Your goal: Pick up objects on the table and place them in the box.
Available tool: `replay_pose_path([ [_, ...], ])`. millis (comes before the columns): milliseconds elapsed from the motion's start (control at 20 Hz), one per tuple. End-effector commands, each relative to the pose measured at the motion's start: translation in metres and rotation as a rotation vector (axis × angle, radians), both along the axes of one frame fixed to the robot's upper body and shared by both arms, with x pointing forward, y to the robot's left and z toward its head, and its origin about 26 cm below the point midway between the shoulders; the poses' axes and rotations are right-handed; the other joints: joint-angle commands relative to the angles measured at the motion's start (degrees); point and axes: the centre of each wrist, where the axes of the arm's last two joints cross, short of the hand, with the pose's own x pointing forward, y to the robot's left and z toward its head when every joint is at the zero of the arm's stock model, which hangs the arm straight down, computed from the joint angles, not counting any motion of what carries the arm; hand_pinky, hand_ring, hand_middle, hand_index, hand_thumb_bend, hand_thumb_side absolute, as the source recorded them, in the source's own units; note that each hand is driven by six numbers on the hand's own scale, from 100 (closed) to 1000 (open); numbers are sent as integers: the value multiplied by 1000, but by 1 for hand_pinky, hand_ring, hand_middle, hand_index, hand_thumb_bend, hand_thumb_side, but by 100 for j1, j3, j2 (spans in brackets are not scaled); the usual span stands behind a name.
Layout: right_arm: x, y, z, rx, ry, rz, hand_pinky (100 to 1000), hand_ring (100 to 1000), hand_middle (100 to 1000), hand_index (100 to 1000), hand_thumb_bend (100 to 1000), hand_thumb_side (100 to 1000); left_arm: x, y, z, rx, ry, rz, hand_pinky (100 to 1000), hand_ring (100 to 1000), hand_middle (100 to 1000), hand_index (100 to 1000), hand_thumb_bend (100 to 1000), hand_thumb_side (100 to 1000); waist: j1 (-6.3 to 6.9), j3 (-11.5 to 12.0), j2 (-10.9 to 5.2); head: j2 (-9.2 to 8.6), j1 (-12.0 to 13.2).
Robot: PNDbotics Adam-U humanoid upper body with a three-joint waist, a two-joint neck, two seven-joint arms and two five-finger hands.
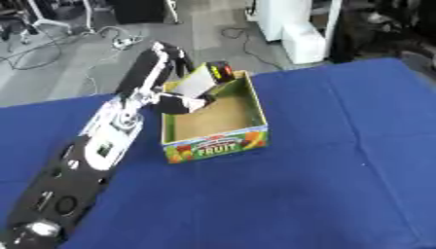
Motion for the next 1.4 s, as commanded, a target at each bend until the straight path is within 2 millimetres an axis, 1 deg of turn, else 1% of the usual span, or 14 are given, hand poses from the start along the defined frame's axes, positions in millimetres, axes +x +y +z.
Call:
replay_pose_path([
  [50, -1, -1, 9, -23, -21, 7, 283, 440, 519, 665, 100, 1000, 10, 3, -12, 72, 11, 37, 100, 100, 326, 262, 553, 295, -53, -11, -34, -60, 81],
  [100, -1, -1, 9, -23, -20, 8, 283, 440, 519, 665, 100, 1000, 12, 4, -21, 103, 38, 54, 100, 100, 339, 275, 483, 335, -54, -17, -33, -60, 87],
  [150, 0, -1, 9, -23, -20, 10, 283, 440, 518, 664, 100, 1000, 13, 6, -31, 144, 73, 74, 100, 255, 476, 389, 391, 520, -52, -24, -30, -61, 88],
  [200, 0, -1, 9, -22, -21, 11, 283, 439, 517, 664, 100, 1000, 13, 8, -39, 196, 101, 91, 100, 316, 531, 445, 456, 606, -52, -32, -27, -65, 87],
  [250, 0, -1, 9, -21, -20, 11, 283, 440, 518, 664, 100, 1000, 13, 9, -45, 243, 124, 99, 223, 497, 720, 545, 583, 770, -50, -36, -23, -75, 74],
  [300, 0, -1, 9, -21, -19, 11, 284, 440, 518, 664, 100, 1000, 12, 9, -48, 281, 144, 99, 325, 552, 767, 571, 600, 806, -49, -39, -21, -83, 61],
  [350, 0, -1, 10, -22, -19, 11, 284, 441, 518, 665, 100, 1000, 11, 8, -46, 295, 151, 94, 637, 730, 882, 666, 647, 884, -48, -40, -19, -92, 43],
  [400, 0, -1, 10, -23, -20, 11, 284, 441, 518, 665, 100, 1000, 10, 7, -40, 293, 141, 86, 683, 752, 904, 682, 652, 889, -47, -39, -17, -98, 25],
  [550, 0, -1, 10, -26, -21, 8, 284, 440, 518, 665, 100, 1000, 0, -1, 6, 163, -1, 33, 648, 747, 905, 750, 641, 860, -41, -27, -20, -94, -43],
  [600, 0, -2, 10, -26, -21, 7, 284, 440, 518, 665, 100, 1000, -8, -6, 22, 93, -52, -2, 648, 747, 905, 750, 645, 482, -39, -17, -22, -98, -69],
  [650, 0, -2, 10, -26, -21, 5, 284, 440, 518, 665, 100, 1000, -18, -7, 40, 26, -102, -30, 565, 683, 860, 736, 648, 810, -37, -5, -25, -106, -94],
  [1000, -2, -6, 8, -20, -25, -15, 284, 440, 518, 665, 100, 1000, -105, -3, 106, -435, -370, -135, 542, 606, 771, 834, 737, 672, -86, 112, -42, -288, -216],
  [1050, -3, -6, 7, -19, -27, -18, 284, 440, 518, 665, 100, 1000, -115, -2, 109, -484, -396, -150, 488, 517, 672, 813, 782, 630, -97, 123, -39, -324, -217],
  [1400, -5, -6, 1, -20, -50, -32, 287, 439, 517, 666, 100, 1000, -134, 0, 97, -566, -478, -247, 497, 554, 723, 801, 698, 547, -178, 240, 31, -892, -53],
])
